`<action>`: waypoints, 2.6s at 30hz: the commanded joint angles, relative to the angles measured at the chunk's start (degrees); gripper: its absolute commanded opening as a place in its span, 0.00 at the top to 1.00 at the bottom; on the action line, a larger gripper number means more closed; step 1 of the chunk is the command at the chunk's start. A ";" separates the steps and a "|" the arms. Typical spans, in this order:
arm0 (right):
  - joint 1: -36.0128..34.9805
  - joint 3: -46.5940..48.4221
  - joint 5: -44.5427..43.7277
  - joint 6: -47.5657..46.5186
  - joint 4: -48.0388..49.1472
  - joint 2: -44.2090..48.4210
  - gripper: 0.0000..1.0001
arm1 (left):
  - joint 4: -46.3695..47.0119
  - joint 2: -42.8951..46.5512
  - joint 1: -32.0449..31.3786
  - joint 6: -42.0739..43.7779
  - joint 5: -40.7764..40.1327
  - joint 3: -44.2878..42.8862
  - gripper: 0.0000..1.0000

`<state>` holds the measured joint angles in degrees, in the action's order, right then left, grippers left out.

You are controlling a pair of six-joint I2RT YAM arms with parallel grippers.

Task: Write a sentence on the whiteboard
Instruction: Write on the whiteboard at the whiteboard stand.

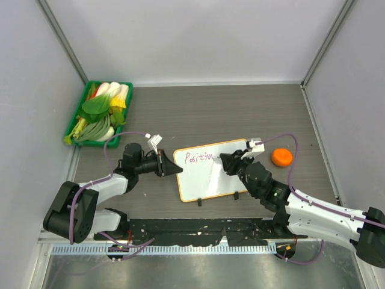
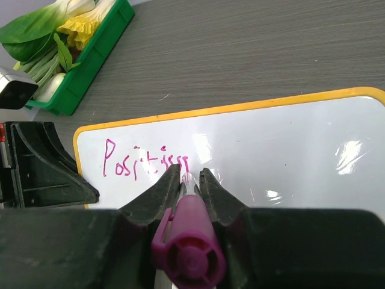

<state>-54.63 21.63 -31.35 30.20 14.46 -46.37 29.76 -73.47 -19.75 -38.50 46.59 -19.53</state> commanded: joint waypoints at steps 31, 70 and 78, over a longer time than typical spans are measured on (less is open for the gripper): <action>0.84 3.07 -2.40 -2.33 9.10 -2.93 0.99 | -3.74 -1.32 -0.03 3.96 -4.84 -0.07 1.00; 1.81 1.23 -1.34 -1.54 5.05 -1.17 0.99 | -3.48 -1.41 -0.03 3.96 -4.84 -0.07 1.00; 2.25 0.35 -1.08 -0.84 4.97 -1.97 0.99 | -3.48 -1.50 -0.03 3.96 -4.84 -0.07 1.00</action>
<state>-52.75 22.46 -31.81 28.82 17.93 -48.03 29.80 -73.63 -19.75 -38.50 46.72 -19.59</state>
